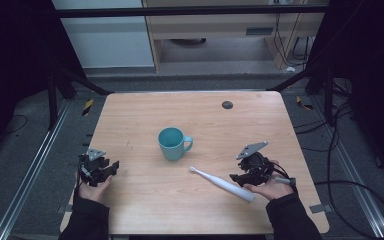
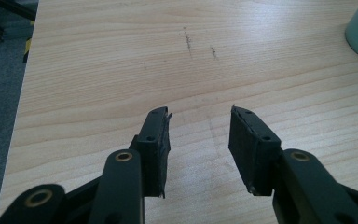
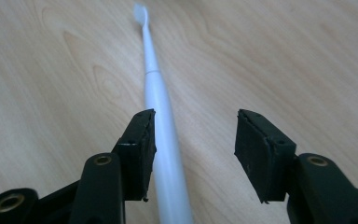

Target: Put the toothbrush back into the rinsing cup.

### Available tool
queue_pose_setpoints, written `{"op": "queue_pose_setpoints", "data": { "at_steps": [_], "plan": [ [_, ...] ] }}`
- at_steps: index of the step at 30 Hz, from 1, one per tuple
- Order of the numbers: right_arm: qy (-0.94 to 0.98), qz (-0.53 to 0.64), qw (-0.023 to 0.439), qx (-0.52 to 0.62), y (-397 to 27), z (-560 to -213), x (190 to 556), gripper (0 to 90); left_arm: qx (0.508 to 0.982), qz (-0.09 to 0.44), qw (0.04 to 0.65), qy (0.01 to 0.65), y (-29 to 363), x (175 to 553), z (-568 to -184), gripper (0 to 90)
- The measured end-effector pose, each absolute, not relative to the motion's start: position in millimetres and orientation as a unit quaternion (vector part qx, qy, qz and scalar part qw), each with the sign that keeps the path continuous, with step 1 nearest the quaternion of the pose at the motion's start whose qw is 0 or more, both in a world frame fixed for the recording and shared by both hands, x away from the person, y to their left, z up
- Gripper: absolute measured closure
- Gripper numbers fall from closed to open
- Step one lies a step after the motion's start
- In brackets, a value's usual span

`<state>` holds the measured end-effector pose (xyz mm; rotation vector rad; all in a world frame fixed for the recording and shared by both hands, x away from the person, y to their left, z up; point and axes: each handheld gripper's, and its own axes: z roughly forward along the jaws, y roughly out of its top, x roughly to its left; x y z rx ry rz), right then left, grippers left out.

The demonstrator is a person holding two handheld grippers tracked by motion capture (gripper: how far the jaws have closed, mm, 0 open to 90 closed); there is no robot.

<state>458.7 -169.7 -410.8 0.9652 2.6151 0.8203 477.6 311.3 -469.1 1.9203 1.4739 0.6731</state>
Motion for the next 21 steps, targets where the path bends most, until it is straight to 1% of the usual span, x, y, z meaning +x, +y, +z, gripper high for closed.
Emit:
{"op": "queue_pose_setpoints", "data": {
  "at_steps": [4,21],
  "plan": [
    [0.910,0.253,0.101,0.314,-163.0,-416.7,459.6,47.7,0.727,0.255,0.308,0.558,311.1,477.8,-468.9,57.0],
    [0.936,0.181,0.061,0.296,-145.7,-440.8,463.3,51.6,0.731,0.255,0.304,0.554,308.2,479.6,-468.8,56.1]
  ]
}}
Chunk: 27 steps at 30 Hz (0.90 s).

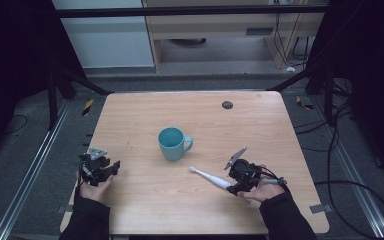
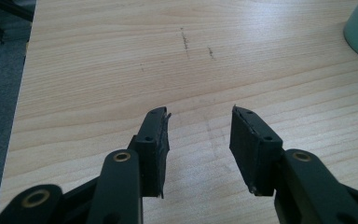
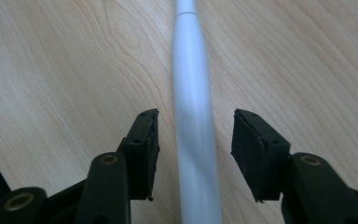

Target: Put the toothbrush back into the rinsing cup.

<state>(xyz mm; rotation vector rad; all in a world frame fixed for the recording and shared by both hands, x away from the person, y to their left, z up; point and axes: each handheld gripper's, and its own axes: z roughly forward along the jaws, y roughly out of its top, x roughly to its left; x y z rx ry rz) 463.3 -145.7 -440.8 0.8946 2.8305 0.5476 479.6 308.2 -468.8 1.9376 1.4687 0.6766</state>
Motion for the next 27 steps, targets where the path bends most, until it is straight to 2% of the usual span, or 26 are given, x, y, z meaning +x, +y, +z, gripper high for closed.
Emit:
{"op": "queue_pose_setpoints", "data": {
  "at_steps": [11,27],
  "plan": [
    [0.943,0.147,0.036,0.297,-140.6,-459.3,469.2,57.2,0.732,0.256,0.303,0.554,308.3,479.5,-469.0,56.1],
    [0.943,0.117,0.028,0.311,-136.9,-467.3,470.4,65.7,0.733,0.256,0.303,0.553,307.7,479.1,-469.1,56.2]
  ]
}}
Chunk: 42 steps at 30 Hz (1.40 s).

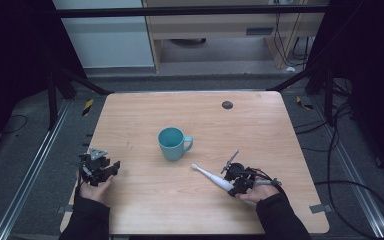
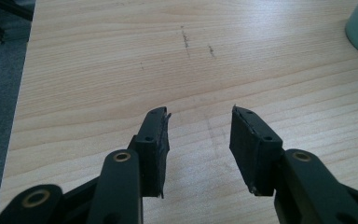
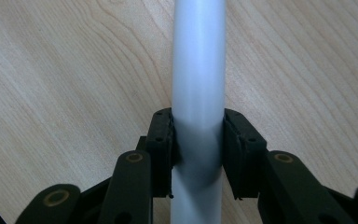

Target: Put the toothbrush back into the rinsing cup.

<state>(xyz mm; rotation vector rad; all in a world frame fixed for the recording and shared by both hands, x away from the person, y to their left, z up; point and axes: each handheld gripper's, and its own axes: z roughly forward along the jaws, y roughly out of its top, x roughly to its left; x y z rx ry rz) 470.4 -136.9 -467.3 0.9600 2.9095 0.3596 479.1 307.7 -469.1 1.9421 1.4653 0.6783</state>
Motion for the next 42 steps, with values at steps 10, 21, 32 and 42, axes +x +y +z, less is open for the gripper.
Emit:
{"op": "queue_pose_setpoints", "data": {
  "at_steps": [10,21,32,42],
  "plan": [
    [0.936,0.118,0.037,0.329,-132.8,-467.6,469.0,66.4,0.732,0.257,0.304,0.552,307.6,478.8,-468.5,56.3],
    [0.911,0.204,0.054,0.355,-148.3,-442.5,469.3,66.4,0.731,0.258,0.304,0.554,308.2,478.7,-468.1,56.4],
    [0.886,0.294,0.071,0.352,-157.1,-415.8,463.7,66.4,0.729,0.261,0.306,0.554,308.5,478.3,-467.6,56.4],
    [0.853,0.362,0.099,0.363,-155.3,-399.2,469.1,66.4,0.728,0.263,0.309,0.553,308.8,478.0,-467.2,56.3]
  ]
}}
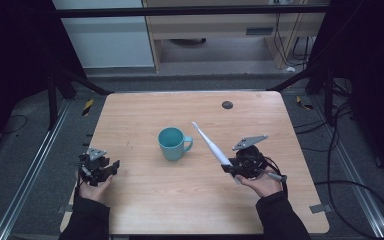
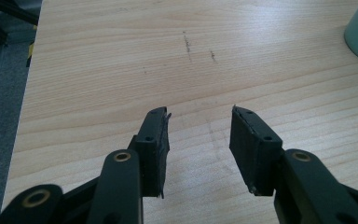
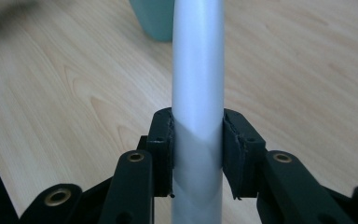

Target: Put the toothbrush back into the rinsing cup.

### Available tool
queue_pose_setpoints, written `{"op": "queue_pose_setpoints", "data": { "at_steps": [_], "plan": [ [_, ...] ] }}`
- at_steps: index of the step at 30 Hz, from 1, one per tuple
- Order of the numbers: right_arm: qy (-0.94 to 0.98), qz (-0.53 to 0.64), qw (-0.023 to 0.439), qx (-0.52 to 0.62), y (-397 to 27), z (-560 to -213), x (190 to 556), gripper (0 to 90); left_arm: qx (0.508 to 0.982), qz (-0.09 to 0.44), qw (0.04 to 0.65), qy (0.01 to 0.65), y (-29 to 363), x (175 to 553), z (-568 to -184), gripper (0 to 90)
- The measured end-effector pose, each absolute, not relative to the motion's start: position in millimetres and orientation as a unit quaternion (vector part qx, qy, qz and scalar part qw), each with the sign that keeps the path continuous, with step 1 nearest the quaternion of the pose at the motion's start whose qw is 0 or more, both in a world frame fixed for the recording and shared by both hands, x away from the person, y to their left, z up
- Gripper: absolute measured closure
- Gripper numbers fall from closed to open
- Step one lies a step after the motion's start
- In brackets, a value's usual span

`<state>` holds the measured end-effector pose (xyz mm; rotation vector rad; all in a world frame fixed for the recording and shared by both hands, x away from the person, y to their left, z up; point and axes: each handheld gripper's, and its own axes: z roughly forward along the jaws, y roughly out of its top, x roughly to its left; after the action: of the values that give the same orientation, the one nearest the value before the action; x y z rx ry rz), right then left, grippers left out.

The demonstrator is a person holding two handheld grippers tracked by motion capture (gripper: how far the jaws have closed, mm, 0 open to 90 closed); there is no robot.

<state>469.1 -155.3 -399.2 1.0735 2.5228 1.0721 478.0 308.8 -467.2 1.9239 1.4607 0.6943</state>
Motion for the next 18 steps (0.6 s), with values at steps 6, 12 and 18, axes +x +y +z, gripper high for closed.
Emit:
{"op": "queue_pose_setpoints", "data": {
  "at_steps": [6,12,18],
  "plan": [
    [0.824,0.411,0.122,0.370,-145.7,-385.9,478.8,66.4,0.725,0.266,0.314,0.552,309.5,477.0,-465.9,56.3],
    [0.789,0.464,0.141,0.378,-133.5,-372.5,493.2,66.4,0.722,0.268,0.318,0.553,310.0,476.6,-465.0,56.5],
    [0.771,0.490,0.153,0.377,-122.7,-363.4,505.7,66.4,0.721,0.267,0.318,0.554,311.0,476.8,-464.9,56.7]
  ]
}}
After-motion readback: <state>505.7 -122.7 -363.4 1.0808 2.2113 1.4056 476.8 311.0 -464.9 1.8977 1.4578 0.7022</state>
